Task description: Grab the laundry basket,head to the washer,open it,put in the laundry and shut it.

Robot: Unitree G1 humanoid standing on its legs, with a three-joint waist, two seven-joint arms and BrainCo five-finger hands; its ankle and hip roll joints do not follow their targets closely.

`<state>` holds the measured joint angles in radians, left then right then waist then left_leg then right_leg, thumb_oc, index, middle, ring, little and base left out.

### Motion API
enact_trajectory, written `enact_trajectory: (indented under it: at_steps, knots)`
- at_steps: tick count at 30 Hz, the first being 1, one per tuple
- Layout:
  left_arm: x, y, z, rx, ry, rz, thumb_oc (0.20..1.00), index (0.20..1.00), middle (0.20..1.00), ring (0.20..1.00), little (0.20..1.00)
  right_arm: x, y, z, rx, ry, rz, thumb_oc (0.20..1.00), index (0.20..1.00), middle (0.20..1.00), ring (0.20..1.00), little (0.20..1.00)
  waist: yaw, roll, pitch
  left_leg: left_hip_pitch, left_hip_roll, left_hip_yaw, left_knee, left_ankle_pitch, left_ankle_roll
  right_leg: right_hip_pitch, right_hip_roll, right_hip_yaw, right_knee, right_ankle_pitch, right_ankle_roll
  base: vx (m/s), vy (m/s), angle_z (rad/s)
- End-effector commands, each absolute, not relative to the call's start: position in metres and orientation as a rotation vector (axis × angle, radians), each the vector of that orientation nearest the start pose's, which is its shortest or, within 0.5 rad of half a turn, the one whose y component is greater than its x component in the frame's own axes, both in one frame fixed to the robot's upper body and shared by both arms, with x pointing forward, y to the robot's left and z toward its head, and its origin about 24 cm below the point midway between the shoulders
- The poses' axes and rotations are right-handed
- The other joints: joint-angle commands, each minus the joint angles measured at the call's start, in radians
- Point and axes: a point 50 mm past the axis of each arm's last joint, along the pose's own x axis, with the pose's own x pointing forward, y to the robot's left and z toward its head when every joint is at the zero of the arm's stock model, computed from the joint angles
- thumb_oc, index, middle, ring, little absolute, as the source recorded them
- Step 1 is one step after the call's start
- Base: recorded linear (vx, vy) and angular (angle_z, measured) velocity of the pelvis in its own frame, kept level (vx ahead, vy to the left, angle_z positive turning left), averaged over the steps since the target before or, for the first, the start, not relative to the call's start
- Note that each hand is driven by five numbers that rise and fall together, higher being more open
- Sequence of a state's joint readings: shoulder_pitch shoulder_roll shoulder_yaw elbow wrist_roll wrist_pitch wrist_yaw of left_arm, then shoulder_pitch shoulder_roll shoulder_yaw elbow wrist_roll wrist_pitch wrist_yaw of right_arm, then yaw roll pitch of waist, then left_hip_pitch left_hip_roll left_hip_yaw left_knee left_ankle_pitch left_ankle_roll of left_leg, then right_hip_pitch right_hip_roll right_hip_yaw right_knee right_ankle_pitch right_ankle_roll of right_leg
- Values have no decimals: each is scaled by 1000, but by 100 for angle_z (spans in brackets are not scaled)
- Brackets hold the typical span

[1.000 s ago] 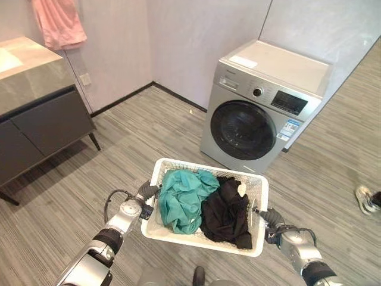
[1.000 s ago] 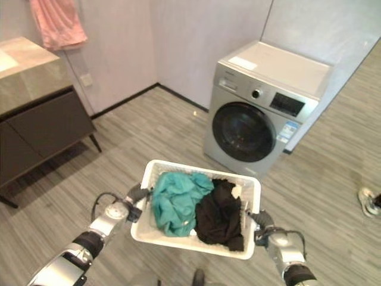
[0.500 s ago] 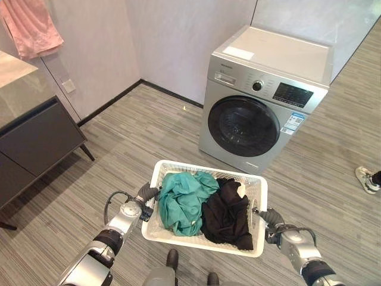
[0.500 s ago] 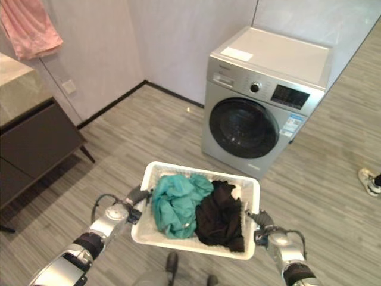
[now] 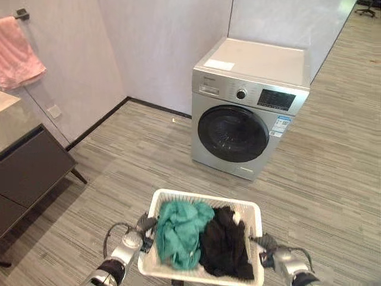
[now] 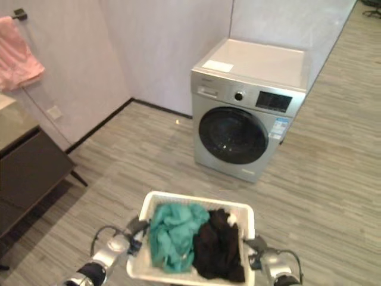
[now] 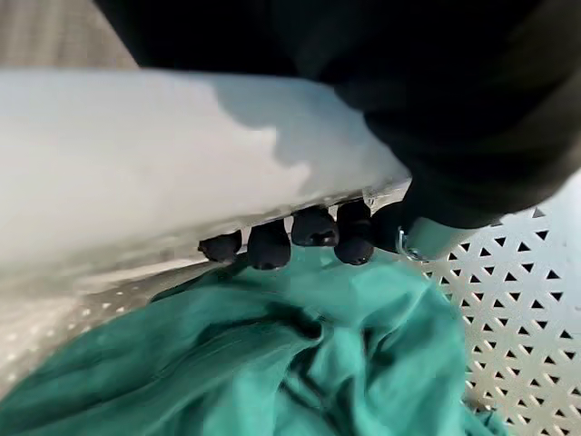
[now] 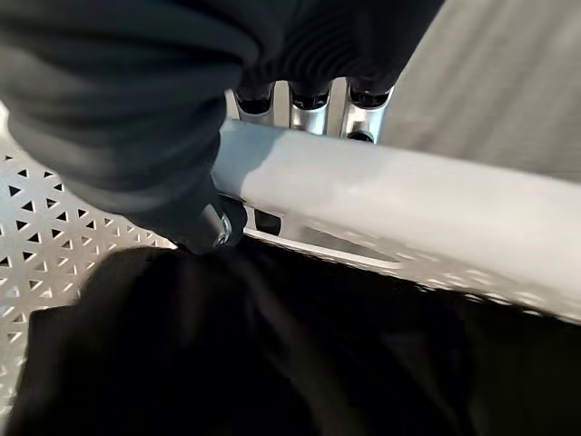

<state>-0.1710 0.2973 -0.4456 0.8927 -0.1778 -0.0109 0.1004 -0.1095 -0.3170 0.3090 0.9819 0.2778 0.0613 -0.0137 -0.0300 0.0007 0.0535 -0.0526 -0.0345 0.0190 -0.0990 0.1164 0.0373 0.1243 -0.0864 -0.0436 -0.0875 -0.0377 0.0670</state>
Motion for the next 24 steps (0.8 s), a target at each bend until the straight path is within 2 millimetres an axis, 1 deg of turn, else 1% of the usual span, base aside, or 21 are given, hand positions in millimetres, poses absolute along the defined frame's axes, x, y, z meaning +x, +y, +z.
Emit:
enact_trajectory:
  at_steps: [1,3,4,6,7,8,10,11,12,13,14,15,16,17,18,19,20,21,22,24]
  knots:
    - [256,173,-77,341,569,-122,200,200,200,200,200,207,-234,-101,-197,793,-9,200,200,200,200,200,11,24,11,78,100,72,12,-126,-80,-45,-113,-86,0,48,69,22,-23,7]
    - [258,176,-73,336,551,-111,200,200,200,200,200,216,-237,-89,-205,724,-10,200,200,200,200,200,8,20,14,80,104,74,12,-126,-82,-45,-110,-83,0,46,69,18,-13,7]
    - [258,176,-73,336,551,-112,200,200,200,200,200,216,-237,-89,-205,724,-10,200,200,200,200,200,8,20,14,80,104,74,12,-126,-82,-45,-110,-83,0,46,69,0,0,0]
    - [261,180,-66,330,516,-101,200,200,200,200,200,224,-242,-73,-217,643,-21,200,200,200,200,200,4,17,19,84,106,76,12,-132,-82,-48,-108,-77,0,47,72,2,17,-1]
    - [267,185,-55,330,463,-86,200,200,200,200,200,236,-249,-53,-241,546,-32,200,200,200,200,200,2,11,32,93,106,86,13,-132,-77,-54,-110,-66,0,54,76,0,0,0]
    - [267,185,-55,330,464,-86,200,200,200,200,200,236,-249,-53,-241,547,-32,200,200,200,200,200,3,11,33,94,106,87,13,-133,-77,-54,-110,-65,0,54,76,-31,37,-4]
    - [270,190,-46,281,423,-59,200,200,200,200,200,246,-256,-34,-277,474,-41,200,200,200,200,200,3,0,51,63,108,107,88,-167,-67,-70,-121,-38,0,72,80,-57,47,-21]
    - [271,192,-42,240,406,-40,200,200,200,200,200,250,-260,-28,-291,454,-47,200,200,200,200,200,7,-7,60,35,105,119,144,-194,-60,-85,-129,-18,0,83,86,-55,171,-48]
    - [277,192,-30,197,353,-33,200,200,200,200,200,254,-270,-19,-319,442,-67,200,200,200,200,200,8,-14,69,2,88,122,211,-237,-43,-104,-153,13,0,95,97,-19,202,-52]
    - [279,192,-26,197,337,-35,200,200,200,200,200,254,-274,-16,-323,439,-74,200,200,200,200,200,8,-14,68,-9,78,124,231,-254,-33,-108,-167,18,0,98,103,13,179,-46]
    - [279,192,-26,197,337,-36,200,200,200,200,200,253,-274,-16,-323,439,-74,200,200,200,200,200,9,-14,67,-10,78,124,234,-255,-32,-108,-167,18,0,98,103,90,237,-37]
    - [286,190,-16,213,296,-56,200,200,200,200,200,253,-289,-8,-335,430,-119,200,200,200,200,200,1,-5,62,-15,49,118,242,-275,-6,-127,-203,27,55,90,108,73,185,-20]
    - [286,190,-16,213,296,-56,200,200,200,200,200,253,-289,-8,-335,430,-119,200,200,200,200,200,2,-5,62,-16,49,118,242,-275,-6,-130,-204,28,59,88,108,115,283,-10]
    - [291,186,-9,226,270,-80,200,200,200,200,200,252,-297,-4,-342,422,-143,200,200,200,200,200,-5,4,61,-5,35,108,233,-277,8,-151,-213,34,136,77,101,132,278,5]
    - [303,177,8,261,213,-131,200,200,200,200,200,251,-311,7,-362,396,-188,200,200,200,200,200,-30,17,78,24,14,85,224,-283,28,-202,-196,59,306,72,74,127,275,5]
    - [303,177,8,261,212,-131,200,200,200,200,200,252,-311,7,-362,395,-188,200,200,200,200,200,-28,17,76,21,14,86,223,-280,28,-207,-196,61,306,74,74,133,250,5]
    - [308,177,14,267,193,-130,200,200,200,200,200,254,-312,11,-363,381,-196,200,200,200,200,200,-36,25,91,42,14,94,215,-289,35,-253,-174,54,379,70,65,87,126,12]
    - [310,178,18,274,179,-131,200,200,200,200,200,257,-312,13,-364,375,-193,200,200,200,200,200,-41,31,104,66,12,102,206,-295,39,-298,-154,31,427,68,62,159,163,1]
    - [311,178,20,274,174,-134,200,200,200,200,200,259,-311,13,-363,374,-188,200,200,200,200,200,-47,33,110,91,8,111,193,-299,41,-331,-133,9,435,69,62,114,87,-13]
    - [312,178,20,274,173,-133,200,200,200,200,200,259,-311,13,-364,373,-188,200,200,200,200,200,-46,34,113,96,9,112,189,-299,40,-330,-132,9,438,66,61,37,16,-22]
